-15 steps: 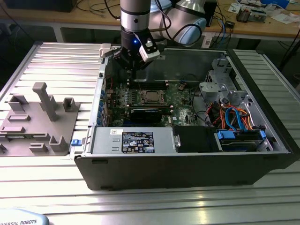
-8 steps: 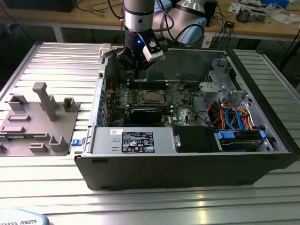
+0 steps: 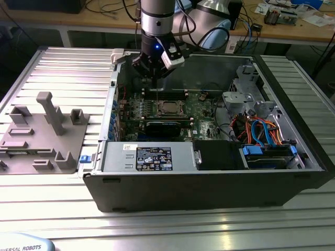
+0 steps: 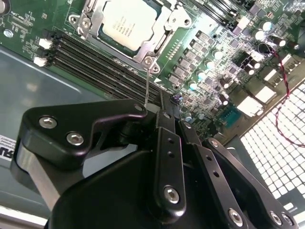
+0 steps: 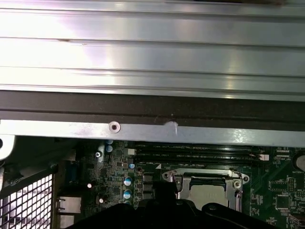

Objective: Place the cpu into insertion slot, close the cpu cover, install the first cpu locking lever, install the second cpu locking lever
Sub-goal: 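Install the first cpu locking lever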

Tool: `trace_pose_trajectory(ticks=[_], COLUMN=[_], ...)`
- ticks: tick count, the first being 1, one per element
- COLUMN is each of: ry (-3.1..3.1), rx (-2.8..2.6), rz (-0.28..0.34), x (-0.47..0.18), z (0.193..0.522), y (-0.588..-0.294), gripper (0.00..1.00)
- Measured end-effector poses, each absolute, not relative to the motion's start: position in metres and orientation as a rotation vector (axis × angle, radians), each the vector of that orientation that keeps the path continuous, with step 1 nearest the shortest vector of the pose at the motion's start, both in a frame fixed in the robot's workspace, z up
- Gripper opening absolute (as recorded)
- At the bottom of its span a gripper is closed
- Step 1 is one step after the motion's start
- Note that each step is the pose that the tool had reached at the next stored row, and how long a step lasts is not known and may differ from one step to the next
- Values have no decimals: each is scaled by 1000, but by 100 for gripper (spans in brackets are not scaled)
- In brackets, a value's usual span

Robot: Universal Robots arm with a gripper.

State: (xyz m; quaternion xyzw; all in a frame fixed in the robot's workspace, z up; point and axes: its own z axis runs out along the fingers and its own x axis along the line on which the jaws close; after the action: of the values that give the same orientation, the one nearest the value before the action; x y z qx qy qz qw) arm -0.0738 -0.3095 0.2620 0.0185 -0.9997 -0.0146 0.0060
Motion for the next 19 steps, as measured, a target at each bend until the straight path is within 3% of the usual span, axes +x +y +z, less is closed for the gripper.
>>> trace_pose_trajectory(ticks=[19], ry=[-3124], rx=[58], rz=[-46], x=[-59], z=[259], y=[-309], gripper=[11])
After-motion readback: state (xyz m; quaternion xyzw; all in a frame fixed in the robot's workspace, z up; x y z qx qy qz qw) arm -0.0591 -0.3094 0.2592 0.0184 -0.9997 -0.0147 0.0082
